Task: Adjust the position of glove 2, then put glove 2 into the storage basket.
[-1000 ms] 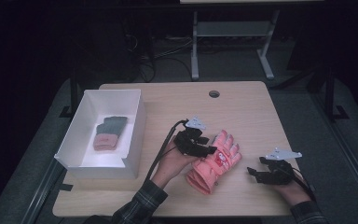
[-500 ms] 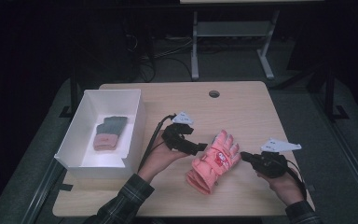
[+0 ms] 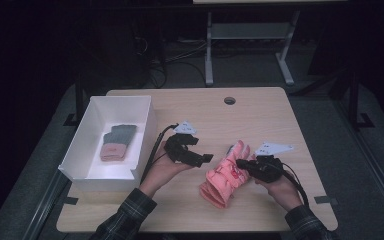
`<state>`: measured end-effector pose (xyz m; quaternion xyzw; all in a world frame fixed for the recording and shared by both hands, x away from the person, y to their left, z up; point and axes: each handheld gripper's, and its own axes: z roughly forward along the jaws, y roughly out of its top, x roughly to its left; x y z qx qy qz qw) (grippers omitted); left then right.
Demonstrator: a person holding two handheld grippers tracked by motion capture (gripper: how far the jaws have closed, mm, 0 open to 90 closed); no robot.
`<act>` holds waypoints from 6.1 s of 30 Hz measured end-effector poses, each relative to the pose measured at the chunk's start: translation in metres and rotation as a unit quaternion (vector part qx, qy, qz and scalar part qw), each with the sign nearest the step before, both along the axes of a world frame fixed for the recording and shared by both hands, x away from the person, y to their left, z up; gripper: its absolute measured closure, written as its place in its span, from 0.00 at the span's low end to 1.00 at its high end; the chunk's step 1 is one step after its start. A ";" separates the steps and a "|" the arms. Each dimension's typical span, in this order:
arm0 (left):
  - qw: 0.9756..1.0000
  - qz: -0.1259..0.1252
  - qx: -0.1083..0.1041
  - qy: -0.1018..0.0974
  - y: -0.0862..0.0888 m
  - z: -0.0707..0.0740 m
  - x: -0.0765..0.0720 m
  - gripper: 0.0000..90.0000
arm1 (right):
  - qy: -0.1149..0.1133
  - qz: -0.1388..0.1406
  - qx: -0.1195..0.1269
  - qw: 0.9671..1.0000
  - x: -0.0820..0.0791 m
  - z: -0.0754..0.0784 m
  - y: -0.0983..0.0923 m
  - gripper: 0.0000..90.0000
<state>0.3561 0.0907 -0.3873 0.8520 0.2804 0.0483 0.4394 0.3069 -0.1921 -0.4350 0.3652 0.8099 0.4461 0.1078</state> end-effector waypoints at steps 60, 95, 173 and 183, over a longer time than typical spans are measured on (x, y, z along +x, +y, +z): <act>0.975 -0.059 -0.001 0.215 -0.057 -0.076 0.020 0.31 | 0.015 0.025 -0.040 0.999 0.006 -0.027 0.021 1.00; 0.987 -0.074 -0.011 0.140 -0.049 -0.066 0.008 0.70 | -0.015 0.004 -0.002 1.000 -0.012 -0.009 -0.013 0.55; 0.993 0.085 -0.072 0.029 0.132 0.143 0.023 0.70 | 0.015 -0.112 -0.089 0.990 0.001 -0.047 -0.058 0.15; 0.988 0.129 -0.076 0.031 0.178 0.144 0.022 0.70 | 0.014 -0.113 -0.090 0.989 0.001 -0.047 -0.058 0.15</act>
